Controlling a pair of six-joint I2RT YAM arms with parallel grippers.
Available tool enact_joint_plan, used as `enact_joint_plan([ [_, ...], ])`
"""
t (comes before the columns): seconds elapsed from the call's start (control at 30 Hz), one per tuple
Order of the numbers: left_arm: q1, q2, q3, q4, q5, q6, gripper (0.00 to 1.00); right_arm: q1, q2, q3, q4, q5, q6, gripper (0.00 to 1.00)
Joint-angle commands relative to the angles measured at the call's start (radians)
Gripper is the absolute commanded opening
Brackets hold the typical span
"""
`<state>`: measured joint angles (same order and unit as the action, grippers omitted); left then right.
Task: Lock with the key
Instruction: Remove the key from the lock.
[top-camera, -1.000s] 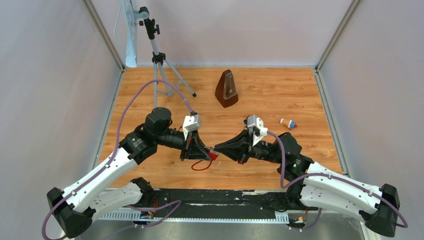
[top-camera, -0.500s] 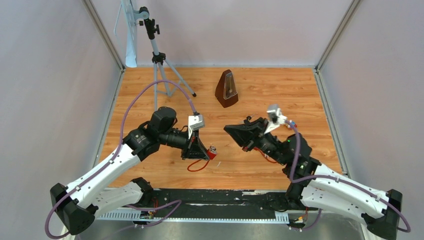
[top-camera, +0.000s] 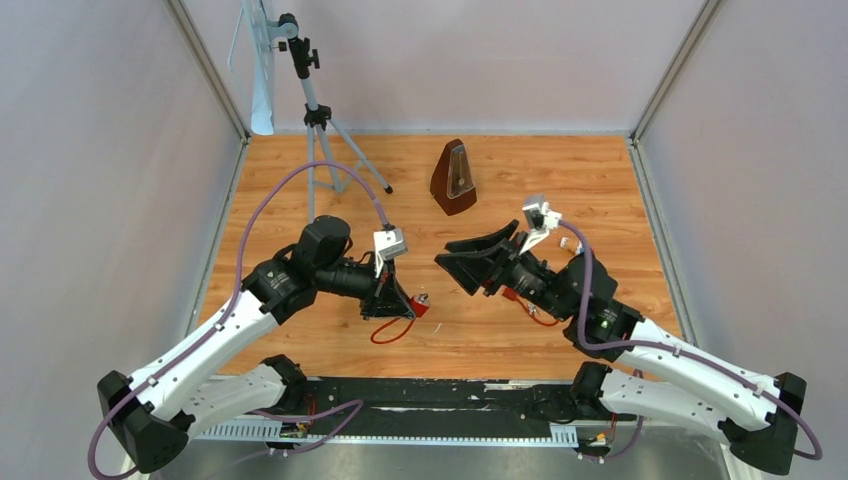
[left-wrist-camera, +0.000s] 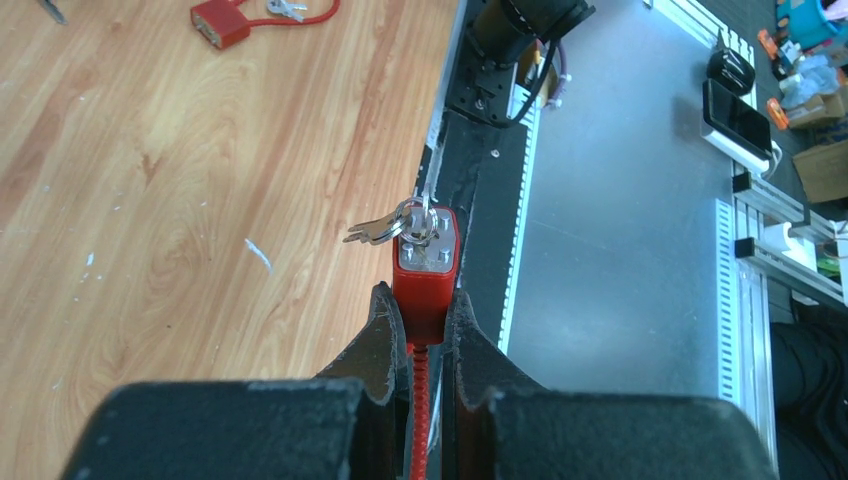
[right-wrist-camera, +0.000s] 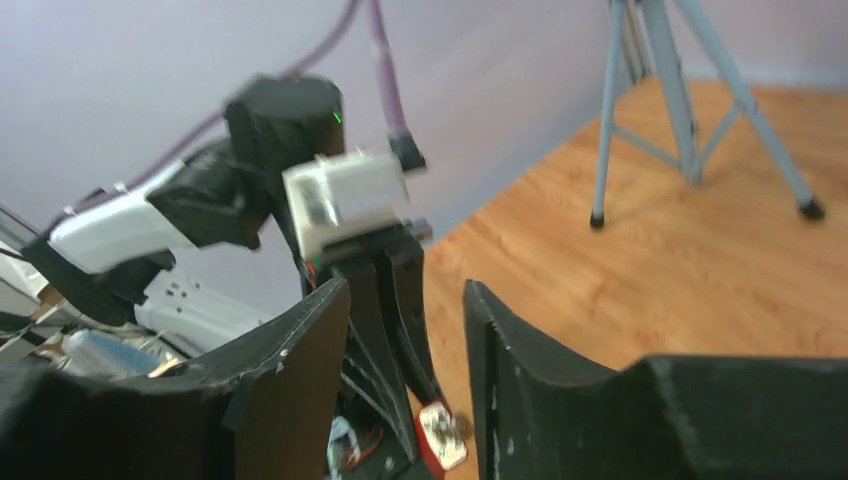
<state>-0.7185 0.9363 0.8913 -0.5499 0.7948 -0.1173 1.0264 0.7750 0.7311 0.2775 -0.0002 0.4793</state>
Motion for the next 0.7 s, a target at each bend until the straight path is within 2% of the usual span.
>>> enact_joint_plan([
  [0.0, -0.001, -0.03, 0.012, 0.087, -0.033, -0.05, 0.0, 0.002, 0.006, -0.016, -0.179, -0.082, 0.185, 0.47],
  [0.27, -0.001, -0.047, 0.0, 0.124, -0.003, -0.069, 0.0, 0.001, -0.009, -0.075, -0.149, -0.293, 0.123, 0.39],
  [0.67, -0.001, -0.078, -0.011, 0.154, 0.075, -0.068, 0.0, 0.001, 0.066, -0.034, -0.127, -0.269, 0.033, 0.37],
])
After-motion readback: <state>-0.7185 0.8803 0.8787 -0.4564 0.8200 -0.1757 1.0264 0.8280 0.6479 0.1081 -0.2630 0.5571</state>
